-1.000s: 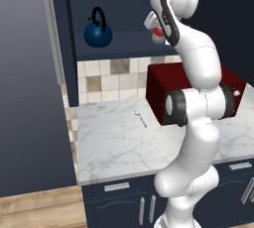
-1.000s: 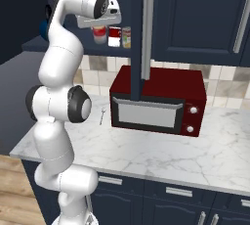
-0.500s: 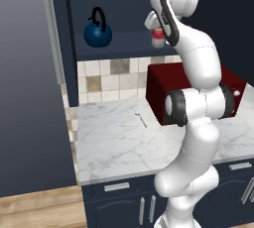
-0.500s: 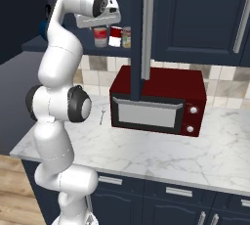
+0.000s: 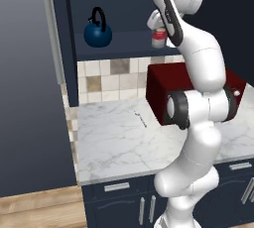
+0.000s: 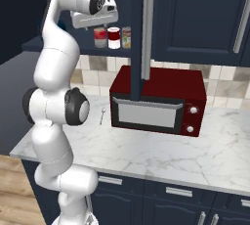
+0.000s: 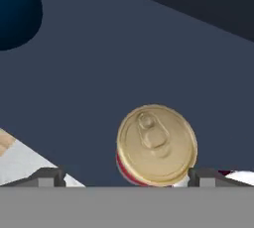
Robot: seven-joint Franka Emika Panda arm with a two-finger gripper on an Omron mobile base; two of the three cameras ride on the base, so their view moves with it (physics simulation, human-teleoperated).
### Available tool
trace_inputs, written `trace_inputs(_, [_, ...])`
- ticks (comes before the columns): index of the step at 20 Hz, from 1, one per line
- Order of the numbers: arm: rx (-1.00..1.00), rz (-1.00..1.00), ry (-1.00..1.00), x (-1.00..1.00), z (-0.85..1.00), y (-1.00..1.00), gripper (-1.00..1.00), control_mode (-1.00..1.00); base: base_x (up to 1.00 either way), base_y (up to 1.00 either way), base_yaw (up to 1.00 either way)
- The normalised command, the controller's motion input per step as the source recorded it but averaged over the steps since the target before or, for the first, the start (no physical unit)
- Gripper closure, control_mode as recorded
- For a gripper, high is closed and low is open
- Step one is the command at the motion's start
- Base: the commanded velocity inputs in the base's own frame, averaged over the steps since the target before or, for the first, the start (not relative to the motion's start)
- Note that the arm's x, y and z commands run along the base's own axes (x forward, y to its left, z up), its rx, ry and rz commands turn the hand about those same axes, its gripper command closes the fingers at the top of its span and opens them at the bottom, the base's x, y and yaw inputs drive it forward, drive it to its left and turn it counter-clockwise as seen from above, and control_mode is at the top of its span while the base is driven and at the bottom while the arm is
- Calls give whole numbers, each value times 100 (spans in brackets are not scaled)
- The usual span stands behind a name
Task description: Pick the cans from the counter and place them in their designated side in the cabinet.
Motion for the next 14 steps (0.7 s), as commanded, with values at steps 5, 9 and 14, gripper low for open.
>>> trace_inputs(5, [-1, 7, -1, -62, -2, 17, -100, -100, 0, 0, 0])
trace_inputs(9, [0, 7, -5, -70, -13, 12, -100, -100, 0, 0, 0])
trace_inputs(14, [0, 9, -11, -80, -19, 2, -100, -100, 0, 0, 0])
